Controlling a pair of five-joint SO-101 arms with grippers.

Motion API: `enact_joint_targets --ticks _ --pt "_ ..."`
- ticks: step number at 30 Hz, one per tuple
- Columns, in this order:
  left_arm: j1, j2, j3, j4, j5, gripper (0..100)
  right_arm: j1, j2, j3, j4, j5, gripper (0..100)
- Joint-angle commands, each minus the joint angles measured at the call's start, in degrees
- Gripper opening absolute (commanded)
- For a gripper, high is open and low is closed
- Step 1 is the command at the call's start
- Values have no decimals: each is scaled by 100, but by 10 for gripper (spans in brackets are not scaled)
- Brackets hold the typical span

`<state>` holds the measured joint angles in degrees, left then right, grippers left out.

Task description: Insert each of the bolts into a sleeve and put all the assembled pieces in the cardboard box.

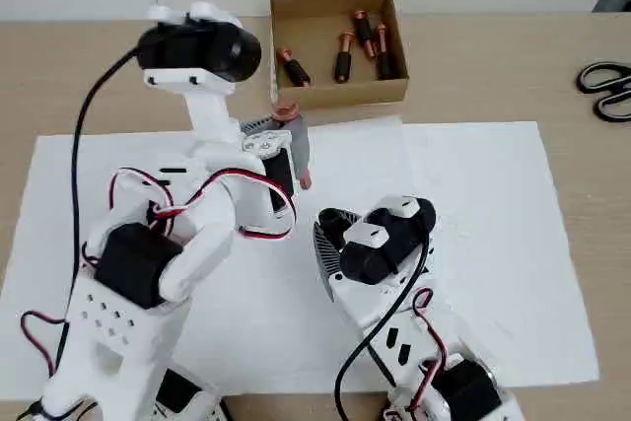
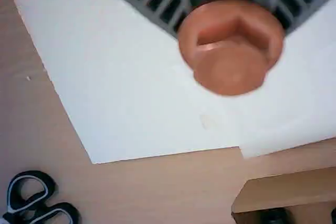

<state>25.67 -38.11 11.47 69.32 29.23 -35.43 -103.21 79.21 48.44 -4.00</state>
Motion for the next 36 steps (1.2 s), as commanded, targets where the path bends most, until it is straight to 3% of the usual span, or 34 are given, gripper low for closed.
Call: enact_joint_targets --ticks 1,17,25,36 --pt "141 -176 57 -316 26 6 4 -75 35 -171 -62 4" --pt "396 -167 66 -35 9 6 13 -75 105 -171 -62 4" --pt "422 -176 875 -536 26 6 13 -75 114 -171 -193 4" --pt "413 -185 892 -615 229 6 13 -75 123 -171 -422 4"
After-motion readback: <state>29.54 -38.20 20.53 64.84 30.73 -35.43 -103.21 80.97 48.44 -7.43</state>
